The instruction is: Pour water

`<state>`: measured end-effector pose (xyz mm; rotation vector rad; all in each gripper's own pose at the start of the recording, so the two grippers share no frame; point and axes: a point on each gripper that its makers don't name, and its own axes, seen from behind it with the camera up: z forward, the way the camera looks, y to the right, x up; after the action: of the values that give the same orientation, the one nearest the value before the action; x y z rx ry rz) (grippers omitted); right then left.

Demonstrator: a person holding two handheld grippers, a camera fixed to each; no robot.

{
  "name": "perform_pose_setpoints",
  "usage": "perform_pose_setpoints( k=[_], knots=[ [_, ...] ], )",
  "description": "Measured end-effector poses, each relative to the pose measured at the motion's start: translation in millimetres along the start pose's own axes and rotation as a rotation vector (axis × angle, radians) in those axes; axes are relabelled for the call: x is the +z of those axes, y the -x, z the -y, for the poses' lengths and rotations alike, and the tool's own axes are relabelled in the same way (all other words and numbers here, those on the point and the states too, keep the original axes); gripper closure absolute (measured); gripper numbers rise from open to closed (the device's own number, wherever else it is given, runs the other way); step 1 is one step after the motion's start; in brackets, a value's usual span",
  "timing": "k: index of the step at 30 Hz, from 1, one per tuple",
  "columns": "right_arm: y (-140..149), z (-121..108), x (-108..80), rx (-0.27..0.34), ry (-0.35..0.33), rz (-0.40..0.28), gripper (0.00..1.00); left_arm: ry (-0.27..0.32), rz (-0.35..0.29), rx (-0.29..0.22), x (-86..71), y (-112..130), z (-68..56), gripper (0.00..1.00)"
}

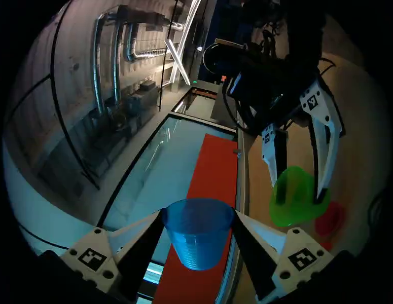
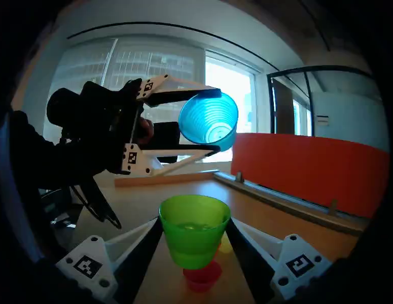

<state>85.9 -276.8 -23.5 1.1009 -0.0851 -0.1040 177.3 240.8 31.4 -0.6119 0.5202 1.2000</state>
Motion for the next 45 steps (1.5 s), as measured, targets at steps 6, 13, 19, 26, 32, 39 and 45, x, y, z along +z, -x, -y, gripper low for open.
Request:
perform_pose_setpoints(
  k=[6,13,19,26,32,39,45],
  knots=[
    [-2,0,-1.1,-0.002,0.005,-0.002,0.1,-0.009,-0.003,-0.096,-0.1,2,4.4,0.11],
    [-3,-1,-3.6,-0.004,0.009,-0.005,0.1,-0.006,0.007,-0.221,1.0,7,5.3,0.11],
    [-4,-2,-5.1,-0.005,0.011,-0.007,0.1,0.001,0.0,-0.36,-0.1,7,6.3,0.11],
    [-4,-2,-5.5,-0.007,0.012,-0.008,0.1,-0.007,-0.003,-0.491,-0.2,11,14.2,0.11],
    [-4,-4,-6.4,-0.007,0.014,-0.01,0.1,-0.001,-0.023,-0.625,-1.7,11,17.8,0.11],
    [-5,-5,-6.9,-0.009,0.017,-0.011,0.1,0.011,-0.038,-0.745,-3.2,13,21.2,0.11],
    [-7,-4,-7.2,-0.01,0.018,-0.013,0.1,0.022,-0.054,-0.901,-0.6,15,25.6,0.11]
  ],
)
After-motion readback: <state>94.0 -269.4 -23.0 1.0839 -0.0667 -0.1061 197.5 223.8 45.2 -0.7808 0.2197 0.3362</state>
